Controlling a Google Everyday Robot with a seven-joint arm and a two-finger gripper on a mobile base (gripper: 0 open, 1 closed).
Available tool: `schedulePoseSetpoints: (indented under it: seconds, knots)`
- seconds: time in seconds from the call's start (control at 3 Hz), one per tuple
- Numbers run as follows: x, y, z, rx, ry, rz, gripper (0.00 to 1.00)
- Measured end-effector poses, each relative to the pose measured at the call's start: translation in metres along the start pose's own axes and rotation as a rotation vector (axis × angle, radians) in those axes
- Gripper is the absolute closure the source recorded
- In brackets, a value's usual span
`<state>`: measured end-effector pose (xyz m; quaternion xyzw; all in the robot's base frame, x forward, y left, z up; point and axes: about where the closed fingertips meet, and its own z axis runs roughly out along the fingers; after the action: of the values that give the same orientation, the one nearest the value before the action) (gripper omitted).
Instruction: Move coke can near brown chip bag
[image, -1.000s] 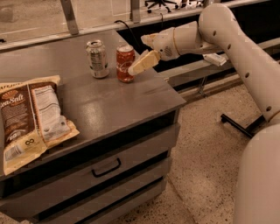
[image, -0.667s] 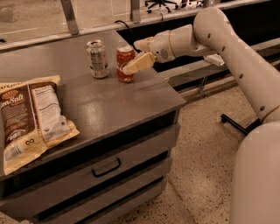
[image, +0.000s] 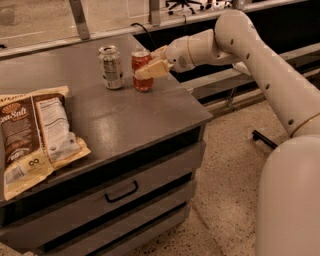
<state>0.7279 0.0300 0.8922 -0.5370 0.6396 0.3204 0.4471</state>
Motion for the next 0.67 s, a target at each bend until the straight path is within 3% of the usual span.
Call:
schedulePoseSetpoints:
  seconds: [0.33,0.67]
  knots:
    - [-0.005,-0.001,0.005,-0.011,-0.006,0.001,0.87]
    - [-0.020,0.009,0.001,-0.047,-0.037,-0.016,1.00]
